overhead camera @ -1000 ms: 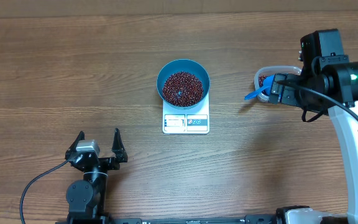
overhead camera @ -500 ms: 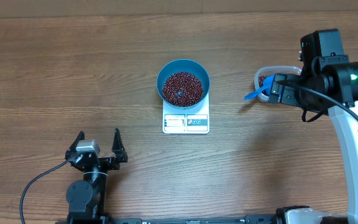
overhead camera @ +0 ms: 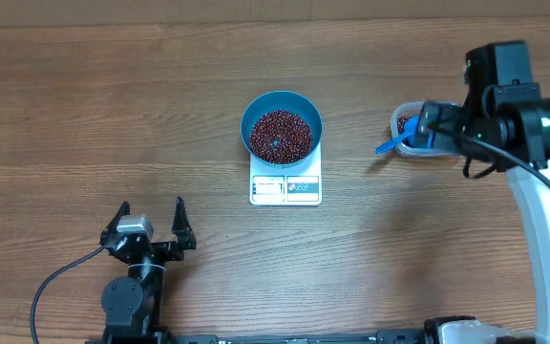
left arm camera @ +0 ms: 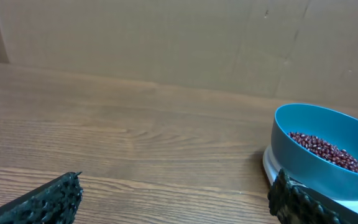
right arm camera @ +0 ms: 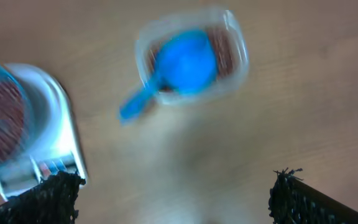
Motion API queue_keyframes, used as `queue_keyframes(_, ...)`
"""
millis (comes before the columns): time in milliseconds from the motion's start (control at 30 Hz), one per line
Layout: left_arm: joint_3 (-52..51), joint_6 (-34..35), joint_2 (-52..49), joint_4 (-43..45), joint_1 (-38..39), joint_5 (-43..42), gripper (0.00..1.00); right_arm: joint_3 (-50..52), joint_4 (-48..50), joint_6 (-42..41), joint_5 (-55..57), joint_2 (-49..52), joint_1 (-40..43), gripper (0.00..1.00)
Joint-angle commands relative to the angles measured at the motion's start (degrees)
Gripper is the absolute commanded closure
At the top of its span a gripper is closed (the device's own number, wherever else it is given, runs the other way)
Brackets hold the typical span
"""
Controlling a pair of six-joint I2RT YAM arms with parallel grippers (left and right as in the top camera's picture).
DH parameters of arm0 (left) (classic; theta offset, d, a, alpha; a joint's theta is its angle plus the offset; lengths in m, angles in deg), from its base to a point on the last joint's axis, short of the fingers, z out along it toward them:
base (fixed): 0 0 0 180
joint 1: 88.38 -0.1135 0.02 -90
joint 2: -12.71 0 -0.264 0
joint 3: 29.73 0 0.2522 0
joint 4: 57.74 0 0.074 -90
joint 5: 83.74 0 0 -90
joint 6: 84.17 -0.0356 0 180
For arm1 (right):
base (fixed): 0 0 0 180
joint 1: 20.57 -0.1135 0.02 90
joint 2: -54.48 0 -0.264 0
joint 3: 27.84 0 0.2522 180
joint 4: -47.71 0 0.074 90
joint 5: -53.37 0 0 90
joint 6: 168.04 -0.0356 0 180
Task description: Scoop item into bowl and weigh 150g on scale
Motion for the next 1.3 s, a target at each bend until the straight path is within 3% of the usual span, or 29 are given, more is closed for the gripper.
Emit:
queue_keyframes(0,-0.2,0.3,0.6,0.1,-0.3,0.5,0.01,1.2,6.9,0.6,-0.2,-4.5,-0.1,0.00)
queue_keyframes(167,-0.2,0.3,0.6,0.1,-0.3,0.5,0.01,8.2,22.8,0.6,-4.5,-10.1,-0.1,0.00)
queue_keyframes(200,-0.2,0.3,0.6,0.1,-0.3,0.5,0.00,12.8,30.1,0.6,-6.4,-13.0,-0.1,0.00)
queue_keyframes(400,-0.2,0.3,0.6,0.1,-0.3,0.5,0.00,32.6,52.3,0.6,-9.6,-24.6,-0.1,0.00)
queue_keyframes(733,-0.2,0.3,0.6,0.1,-0.3,0.5,0.00,67.1,83.9,0.6,-11.5,-48.0,-0.1,0.00)
queue_keyframes(967,-0.2,0.3,0.6,0.1,-0.3,0.5,0.01,83.8,93.9,0.6,-11.7,-60.3,-0.1,0.00)
queue_keyframes(1267,-0.2,0.3,0.6,0.1,-0.3,0.5,0.00,90.2,93.9,0.6,-11.5,-65.4,-0.1,0.00)
